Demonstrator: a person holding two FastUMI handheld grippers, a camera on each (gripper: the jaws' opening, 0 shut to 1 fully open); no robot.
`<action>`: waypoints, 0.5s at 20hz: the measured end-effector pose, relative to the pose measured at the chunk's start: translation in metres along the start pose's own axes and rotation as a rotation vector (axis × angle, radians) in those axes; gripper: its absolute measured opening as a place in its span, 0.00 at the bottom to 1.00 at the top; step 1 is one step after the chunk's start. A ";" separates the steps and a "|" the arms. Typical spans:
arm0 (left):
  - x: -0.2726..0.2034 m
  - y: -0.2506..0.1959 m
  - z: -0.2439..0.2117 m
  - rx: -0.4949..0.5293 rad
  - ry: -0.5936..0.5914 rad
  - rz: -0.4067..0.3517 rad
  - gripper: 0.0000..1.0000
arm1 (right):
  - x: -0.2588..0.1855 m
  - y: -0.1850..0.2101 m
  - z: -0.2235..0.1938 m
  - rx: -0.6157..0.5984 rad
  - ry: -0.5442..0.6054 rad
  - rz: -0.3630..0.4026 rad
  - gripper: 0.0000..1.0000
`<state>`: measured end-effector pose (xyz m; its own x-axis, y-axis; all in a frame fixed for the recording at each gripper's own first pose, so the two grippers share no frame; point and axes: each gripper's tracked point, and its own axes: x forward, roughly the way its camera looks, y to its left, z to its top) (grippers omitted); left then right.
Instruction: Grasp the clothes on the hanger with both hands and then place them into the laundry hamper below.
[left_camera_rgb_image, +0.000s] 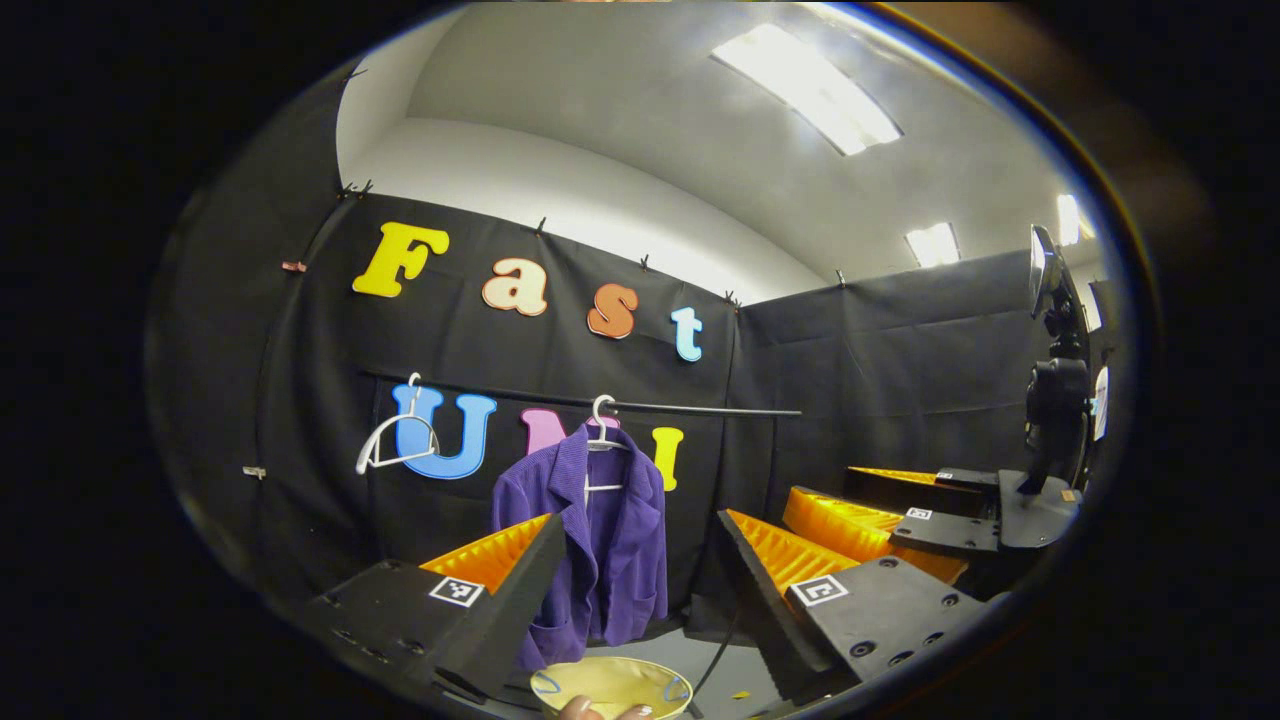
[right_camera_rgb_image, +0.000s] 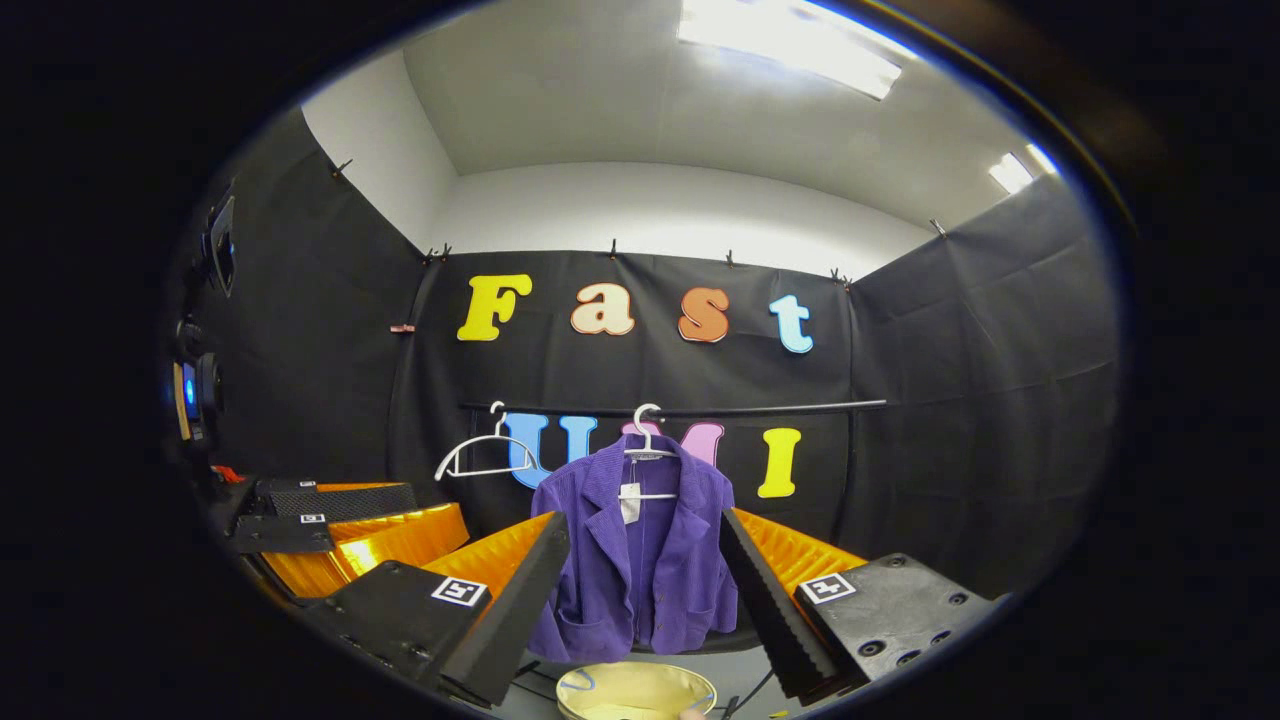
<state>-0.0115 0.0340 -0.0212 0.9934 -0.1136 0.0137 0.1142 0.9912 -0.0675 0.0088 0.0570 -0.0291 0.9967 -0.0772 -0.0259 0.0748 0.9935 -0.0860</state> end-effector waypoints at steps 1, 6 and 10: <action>0.008 0.008 0.002 -0.010 -0.013 0.018 0.97 | 0.008 -0.002 -0.005 0.001 0.004 0.002 0.97; 0.066 0.020 -0.014 0.003 -0.006 0.032 0.95 | 0.074 -0.021 -0.025 0.016 -0.002 0.020 0.97; 0.133 0.047 -0.039 0.008 0.018 0.151 0.95 | 0.149 -0.043 -0.054 0.005 0.023 0.062 0.97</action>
<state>0.1261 0.0625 -0.0618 0.9993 0.0355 -0.0139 -0.0363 0.9976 -0.0595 0.1520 -0.0020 -0.0831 0.9984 -0.0172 -0.0537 0.0130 0.9968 -0.0783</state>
